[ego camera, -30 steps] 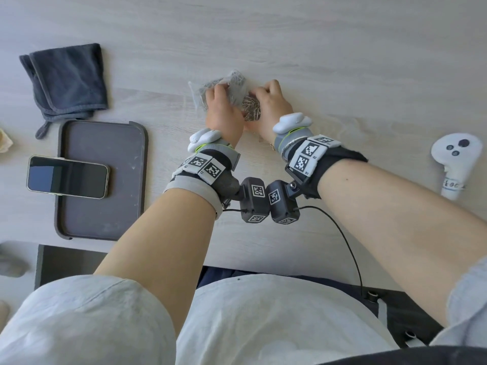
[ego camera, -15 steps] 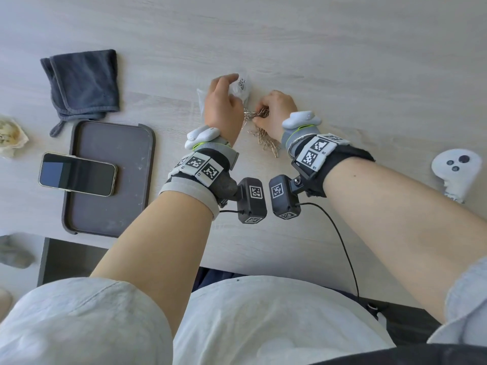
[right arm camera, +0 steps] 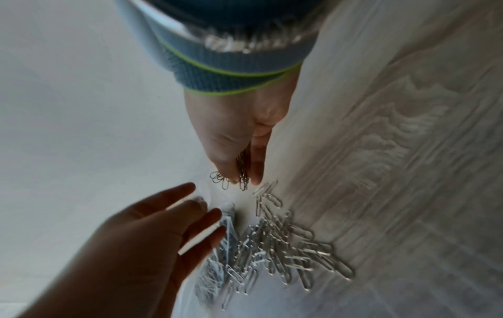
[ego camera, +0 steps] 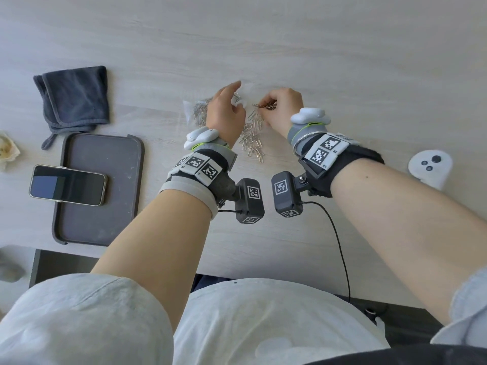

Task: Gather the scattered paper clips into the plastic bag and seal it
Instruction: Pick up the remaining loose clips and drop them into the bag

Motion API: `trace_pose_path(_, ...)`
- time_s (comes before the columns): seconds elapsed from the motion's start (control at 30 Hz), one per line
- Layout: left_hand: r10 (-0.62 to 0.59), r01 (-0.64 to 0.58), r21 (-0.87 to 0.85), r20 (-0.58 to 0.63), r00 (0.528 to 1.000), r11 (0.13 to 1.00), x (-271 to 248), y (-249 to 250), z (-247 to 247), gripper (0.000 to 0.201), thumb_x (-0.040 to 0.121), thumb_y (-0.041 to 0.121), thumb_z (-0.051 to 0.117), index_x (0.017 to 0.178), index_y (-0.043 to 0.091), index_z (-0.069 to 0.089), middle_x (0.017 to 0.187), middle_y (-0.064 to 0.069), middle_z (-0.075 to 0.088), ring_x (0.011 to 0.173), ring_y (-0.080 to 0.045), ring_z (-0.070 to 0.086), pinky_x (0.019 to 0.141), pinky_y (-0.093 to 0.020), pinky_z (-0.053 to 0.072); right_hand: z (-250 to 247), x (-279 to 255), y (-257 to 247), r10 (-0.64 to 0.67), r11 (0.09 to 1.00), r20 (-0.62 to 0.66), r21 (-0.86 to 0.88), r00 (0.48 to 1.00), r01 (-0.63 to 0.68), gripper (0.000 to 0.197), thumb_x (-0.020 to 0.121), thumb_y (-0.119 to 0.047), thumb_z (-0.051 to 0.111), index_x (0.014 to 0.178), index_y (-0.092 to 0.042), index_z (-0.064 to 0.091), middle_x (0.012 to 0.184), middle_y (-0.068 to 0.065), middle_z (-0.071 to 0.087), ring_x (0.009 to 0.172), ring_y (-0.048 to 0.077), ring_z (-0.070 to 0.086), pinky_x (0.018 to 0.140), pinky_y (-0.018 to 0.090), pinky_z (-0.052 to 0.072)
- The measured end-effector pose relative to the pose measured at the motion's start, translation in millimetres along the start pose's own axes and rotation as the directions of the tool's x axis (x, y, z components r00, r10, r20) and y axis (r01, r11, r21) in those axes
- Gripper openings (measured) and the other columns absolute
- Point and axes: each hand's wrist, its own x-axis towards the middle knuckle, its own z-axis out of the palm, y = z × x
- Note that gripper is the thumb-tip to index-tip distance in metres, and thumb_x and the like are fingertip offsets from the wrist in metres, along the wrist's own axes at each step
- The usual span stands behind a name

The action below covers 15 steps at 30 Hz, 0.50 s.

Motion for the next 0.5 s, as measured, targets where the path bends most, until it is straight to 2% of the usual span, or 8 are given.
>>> trace_pose_path(0.03,-0.010,0.010,0.004,0.009,1.000,1.000,1,2,0,0.046,0.084,0.006,0.049,0.130,0.017,0.048,0.128,-0.004,0.057,0.079,-0.011,0.053,0.084,-0.020,0.040,-4,1,-2,0.004,0.999,-0.022,0.039,1.000,-0.003,0.006,0.077,-0.014,0.067,0.078,-0.019,0.071,0.077,0.000,0.068,0.046,-0.008,0.057,0.058,0.017,0.049)
trace_pose_path(0.1,-0.021,0.021,0.004,0.019,1.000,1.000,2,2,1,0.047,0.085,0.006,0.049,0.130,0.018,0.046,0.129,-0.005,0.056,0.079,-0.013,0.054,0.085,-0.023,0.042,-9,4,-10,0.005,0.992,-0.068,0.126,0.998,0.004,0.011,0.075,-0.014,0.068,0.071,-0.024,0.066,0.069,-0.003,0.066,0.048,-0.002,0.059,0.057,0.019,0.053)
trace_pose_path(0.17,-0.012,0.012,-0.003,0.021,1.000,1.000,3,2,1,0.047,0.084,0.006,0.049,0.130,0.019,0.047,0.128,-0.003,0.056,0.076,-0.012,0.053,0.082,-0.022,0.041,-11,5,-20,0.007,0.976,-0.089,0.218,0.996,0.013,0.009,0.075,-0.010,0.069,0.073,-0.018,0.067,0.063,-0.006,0.063,0.051,0.006,0.064,0.054,0.022,0.056)
trace_pose_path(0.3,-0.018,0.018,-0.008,0.014,1.000,1.000,3,6,2,0.046,0.082,0.005,0.052,0.127,0.014,0.048,0.124,-0.003,0.057,0.075,-0.012,0.052,0.078,-0.021,0.042,-9,8,-35,0.009,0.958,-0.068,0.287,0.998,0.011,0.006,0.077,-0.008,0.070,0.078,-0.013,0.068,0.065,-0.007,0.062,0.042,0.000,0.060,0.044,0.013,0.049)
trace_pose_path(0.4,-0.028,0.029,-0.030,0.028,0.999,0.999,4,8,3,0.047,0.081,0.004,0.052,0.127,0.012,0.047,0.125,-0.005,0.056,0.074,-0.013,0.053,0.080,-0.025,0.046,-7,9,-36,0.031,0.955,-0.051,0.296,0.998,-0.015,0.004,0.078,-0.008,0.070,0.082,-0.009,0.070,0.067,-0.005,0.063,0.045,0.001,0.061,0.045,0.012,0.048)
trace_pose_path(0.5,-0.036,0.036,-0.022,0.035,0.999,0.999,5,7,3,0.047,0.080,0.004,0.053,0.126,0.012,0.047,0.124,-0.006,0.056,0.075,-0.014,0.053,0.080,-0.027,0.047,-5,9,-36,0.030,0.958,-0.020,0.285,0.999,-0.023,0.007,0.078,-0.010,0.072,0.084,-0.008,0.070,0.071,-0.002,0.065,0.051,0.005,0.064,0.051,0.017,0.054)
